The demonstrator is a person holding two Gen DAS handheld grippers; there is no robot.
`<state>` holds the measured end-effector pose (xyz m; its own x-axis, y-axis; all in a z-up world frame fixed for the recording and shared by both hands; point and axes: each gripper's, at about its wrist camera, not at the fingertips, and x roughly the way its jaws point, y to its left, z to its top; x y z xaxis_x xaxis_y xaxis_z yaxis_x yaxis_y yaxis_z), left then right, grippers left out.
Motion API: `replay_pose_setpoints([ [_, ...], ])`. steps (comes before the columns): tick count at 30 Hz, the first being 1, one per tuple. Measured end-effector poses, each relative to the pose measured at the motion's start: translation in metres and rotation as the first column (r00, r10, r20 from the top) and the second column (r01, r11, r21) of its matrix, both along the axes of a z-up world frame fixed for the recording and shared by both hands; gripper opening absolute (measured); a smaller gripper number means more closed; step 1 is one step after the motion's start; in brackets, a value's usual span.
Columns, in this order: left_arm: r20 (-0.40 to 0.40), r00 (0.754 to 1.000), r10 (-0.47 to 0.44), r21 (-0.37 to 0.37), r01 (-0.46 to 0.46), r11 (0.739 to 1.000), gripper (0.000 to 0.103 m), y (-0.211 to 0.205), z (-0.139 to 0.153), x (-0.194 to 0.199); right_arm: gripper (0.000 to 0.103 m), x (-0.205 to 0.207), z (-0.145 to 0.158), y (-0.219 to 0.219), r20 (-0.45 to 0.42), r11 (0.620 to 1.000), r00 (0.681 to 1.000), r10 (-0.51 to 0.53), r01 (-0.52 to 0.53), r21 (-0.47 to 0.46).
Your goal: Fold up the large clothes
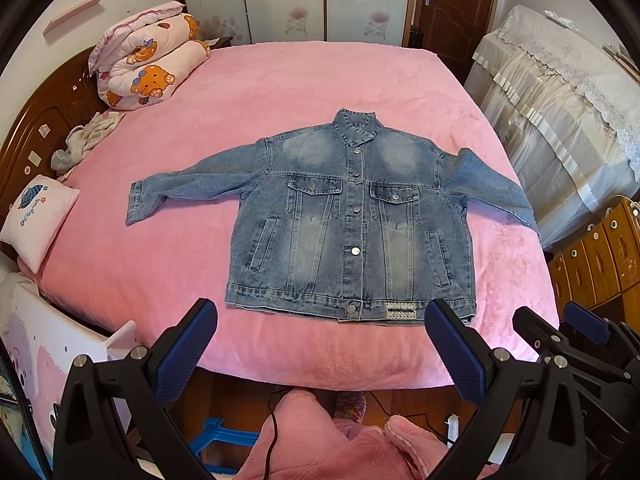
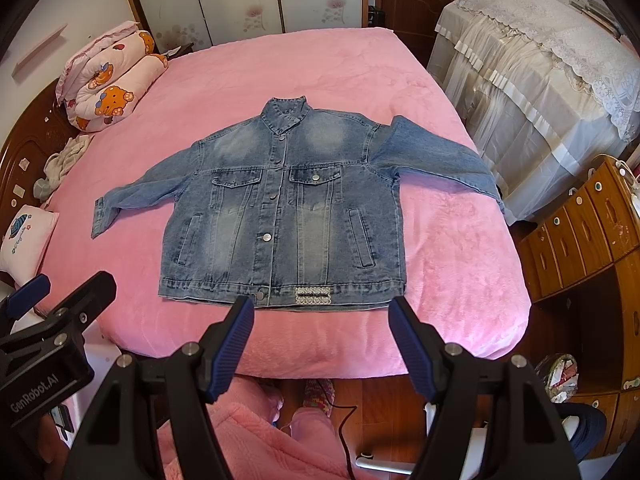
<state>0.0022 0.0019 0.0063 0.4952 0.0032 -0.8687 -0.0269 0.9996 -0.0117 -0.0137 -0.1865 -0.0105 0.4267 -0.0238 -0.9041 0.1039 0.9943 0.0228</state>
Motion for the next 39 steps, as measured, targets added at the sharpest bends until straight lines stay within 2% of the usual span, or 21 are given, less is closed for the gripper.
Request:
replay_pose_setpoints([
  [12,-0.001,1.000,-0.001,0.002,0.001,1.000,0.102,-0.003,-0.002,0.001,0.070,0.000,-0.001,-0.004,0.000,1.000,1.000,-0.002,0.002,0.002],
  [21,-0.049,0.999,0.002,-0.002,-0.003,1.000,0.102,-0.007,-0.014,-0.003,0.070,0.004,-0.015,-0.004,-0.047,1.000,0.999,0.000,0.000,0.000],
  [26,-0.069,0.998,0.008,0.025,-0.006,1.000,0.102,-0.005,-0.025,-0.001,0.070,0.006,-0.028,-0.011,-0.076,1.000,0.997,-0.014,0.015,0.009],
  [31,-0.091,0.995,0.030,0.022,-0.028,0.999,0.102,0.001,-0.039,0.006,0.070,0.009,-0.041,-0.014,-0.088,0.999,0.996,-0.032,0.032,0.004],
  [36,-0.121,0.991,0.053,0.061,-0.046,0.997,0.102,0.006,-0.060,0.010,0.070,0.013,-0.056,-0.025,-0.105,0.998,0.993,-0.058,0.062,0.031],
  [39,-0.163,0.984,0.067,0.059,-0.058,0.997,0.102,0.012,-0.077,0.013,0.070,0.017,-0.069,-0.029,-0.109,0.996,0.991,-0.077,0.082,0.046],
])
